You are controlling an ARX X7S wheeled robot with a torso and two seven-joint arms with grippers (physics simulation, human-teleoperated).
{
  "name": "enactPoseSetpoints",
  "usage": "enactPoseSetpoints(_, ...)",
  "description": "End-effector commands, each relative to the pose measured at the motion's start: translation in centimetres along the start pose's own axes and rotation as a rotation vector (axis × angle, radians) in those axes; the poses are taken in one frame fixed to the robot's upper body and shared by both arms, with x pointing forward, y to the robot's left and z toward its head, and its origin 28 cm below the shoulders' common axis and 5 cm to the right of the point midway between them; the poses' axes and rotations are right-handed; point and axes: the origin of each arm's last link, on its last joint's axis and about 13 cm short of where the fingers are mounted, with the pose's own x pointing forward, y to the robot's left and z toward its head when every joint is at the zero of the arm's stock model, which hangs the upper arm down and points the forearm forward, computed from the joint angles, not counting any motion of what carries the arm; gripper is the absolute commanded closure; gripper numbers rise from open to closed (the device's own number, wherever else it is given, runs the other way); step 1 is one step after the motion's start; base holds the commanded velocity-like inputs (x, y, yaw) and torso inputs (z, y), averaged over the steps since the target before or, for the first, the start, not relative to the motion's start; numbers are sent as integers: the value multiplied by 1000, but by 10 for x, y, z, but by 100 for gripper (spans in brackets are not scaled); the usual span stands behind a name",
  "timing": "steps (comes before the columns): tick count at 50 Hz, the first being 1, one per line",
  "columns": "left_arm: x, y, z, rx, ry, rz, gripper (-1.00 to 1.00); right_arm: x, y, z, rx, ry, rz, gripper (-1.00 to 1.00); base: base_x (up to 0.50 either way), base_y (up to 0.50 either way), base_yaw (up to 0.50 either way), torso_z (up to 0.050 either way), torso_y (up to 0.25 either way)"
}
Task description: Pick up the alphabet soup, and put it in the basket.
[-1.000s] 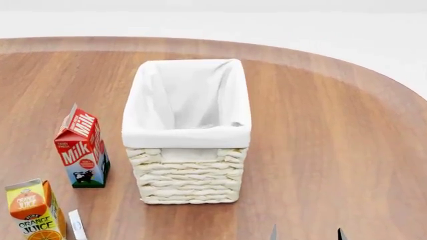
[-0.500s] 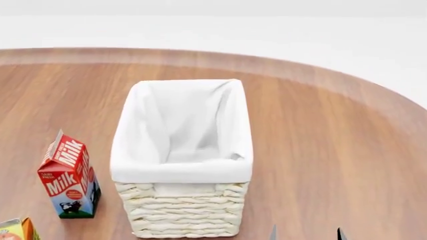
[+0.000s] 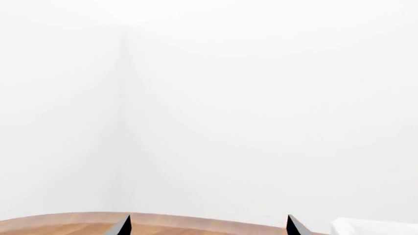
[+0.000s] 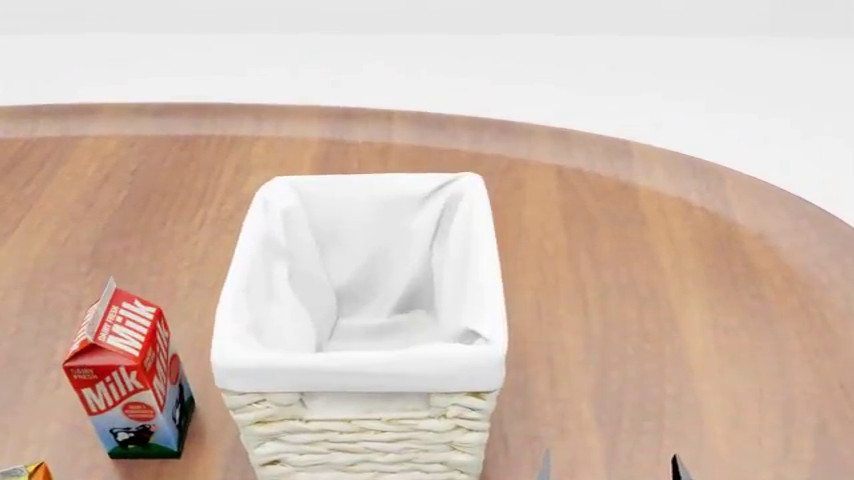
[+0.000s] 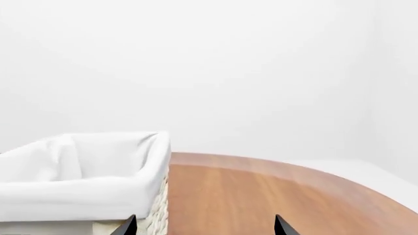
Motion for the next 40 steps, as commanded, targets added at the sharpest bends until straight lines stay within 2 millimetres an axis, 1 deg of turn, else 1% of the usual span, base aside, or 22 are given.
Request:
enactPoseSetpoints(1, 0, 0, 0, 3, 1, -1, -100, -2, -6, 4, 7, -8, 38, -100, 0, 0, 0, 0, 0)
enactPoseSetpoints(9, 1, 0, -1, 4, 1, -1, -100, -2, -11, 2, -6, 10, 95, -100, 0, 0, 0, 0, 0)
enactPoseSetpoints(11, 1, 1, -1, 6, 3, -1, -100, -2, -11, 1, -34, 23, 129, -100, 0, 0, 0, 0, 0)
enactPoseSetpoints(12, 1, 0, -1, 9, 5, -4, -100, -4, -11, 1, -21, 25, 165, -100, 0, 0, 0, 0, 0)
enactPoseSetpoints(14, 0, 0, -2, 11, 6, -5, -100, -4, -11, 0, -31, 34, 181, -100, 0, 0, 0, 0, 0)
enactPoseSetpoints(16, 0, 0, -2, 13, 6, -8, -100, -5, -12, 0, -1, 48, 233, -100, 0, 0, 0, 0, 0)
enactPoseSetpoints(18, 0, 0, -2, 13, 6, -9, -100, -4, -13, 0, -3, 49, 232, -100, 0, 0, 0, 0, 0)
enactPoseSetpoints(23, 0, -1, -3, 16, 8, -10, -100, -7, -14, 1, 35, 62, 315, -100, 0, 0, 0, 0, 0)
enactPoseSetpoints(25, 0, -1, -2, 17, 8, -13, -100, -11, -13, 2, 43, 68, 372, -100, 0, 0, 0, 0, 0)
enactPoseSetpoints(33, 0, -1, -2, 16, 7, -13, -100, -19, -10, 4, 76, 78, 500, -100, 0, 0, 0, 0, 0)
enactPoseSetpoints(40, -1, -1, -2, 17, 8, -12, -100, -29, -7, 6, 108, 101, 646, -100, 0, 0, 0, 0, 0)
